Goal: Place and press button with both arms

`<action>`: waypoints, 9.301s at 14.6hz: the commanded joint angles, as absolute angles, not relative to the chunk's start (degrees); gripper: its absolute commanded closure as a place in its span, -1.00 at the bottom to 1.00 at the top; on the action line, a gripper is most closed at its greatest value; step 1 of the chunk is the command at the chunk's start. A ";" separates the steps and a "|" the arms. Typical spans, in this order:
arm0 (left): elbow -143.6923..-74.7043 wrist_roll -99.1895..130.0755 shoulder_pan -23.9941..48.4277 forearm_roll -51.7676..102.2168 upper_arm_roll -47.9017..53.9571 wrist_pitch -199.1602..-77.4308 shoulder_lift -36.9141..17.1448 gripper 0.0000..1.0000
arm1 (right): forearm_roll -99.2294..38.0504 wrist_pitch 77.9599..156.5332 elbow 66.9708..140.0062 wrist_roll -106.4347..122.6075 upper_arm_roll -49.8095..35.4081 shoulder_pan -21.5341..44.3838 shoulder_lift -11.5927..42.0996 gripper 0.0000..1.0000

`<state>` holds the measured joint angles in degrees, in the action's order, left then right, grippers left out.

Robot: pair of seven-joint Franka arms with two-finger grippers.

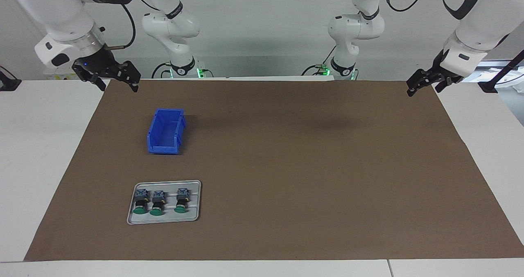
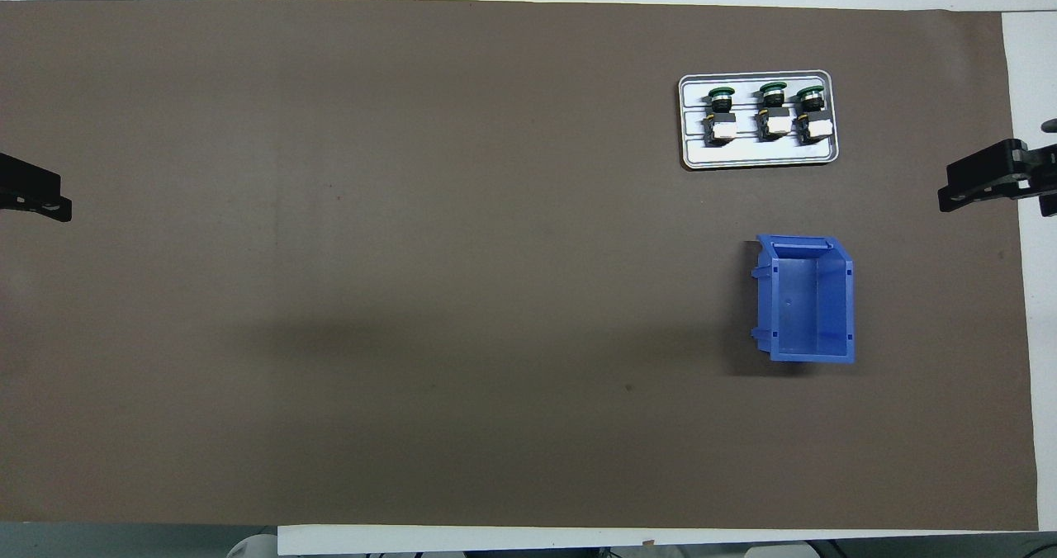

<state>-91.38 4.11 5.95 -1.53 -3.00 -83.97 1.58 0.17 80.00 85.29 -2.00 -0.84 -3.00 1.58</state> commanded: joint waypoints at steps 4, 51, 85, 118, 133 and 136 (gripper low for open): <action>-92.55 3.34 6.34 -2.46 -3.26 -83.76 3.34 -1.00 | -0.97 81.04 86.66 -0.79 -0.79 -3.34 0.62 -0.99; -93.08 3.34 2.46 -2.46 0.62 -84.11 3.52 -1.00 | -1.41 112.26 82.88 -10.51 -1.93 7.37 28.06 0.99; -93.08 3.43 2.29 -2.46 0.53 -83.85 3.60 -1.00 | -2.11 120.07 85.08 -130.87 -1.76 39.21 32.98 -0.96; -103.89 54.28 16.69 1.23 1.67 -94.21 3.79 -1.00 | 0.44 86.84 94.92 -3.17 -1.14 -5.97 -3.16 -0.97; -103.88 113.89 33.83 4.92 1.67 -114.16 -14.67 -0.99 | 0.00 85.87 95.01 -3.08 -1.41 -5.45 -3.25 -0.97; -103.45 120.14 36.38 4.92 1.67 -116.53 -18.54 -0.99 | 0.00 85.87 95.01 -3.08 -1.49 -5.36 -3.25 -0.97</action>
<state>-104.15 116.76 34.17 4.38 2.46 -114.48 -16.28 0.06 85.64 93.38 -4.31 -1.09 -4.81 -1.78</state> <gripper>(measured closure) 0.004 0.013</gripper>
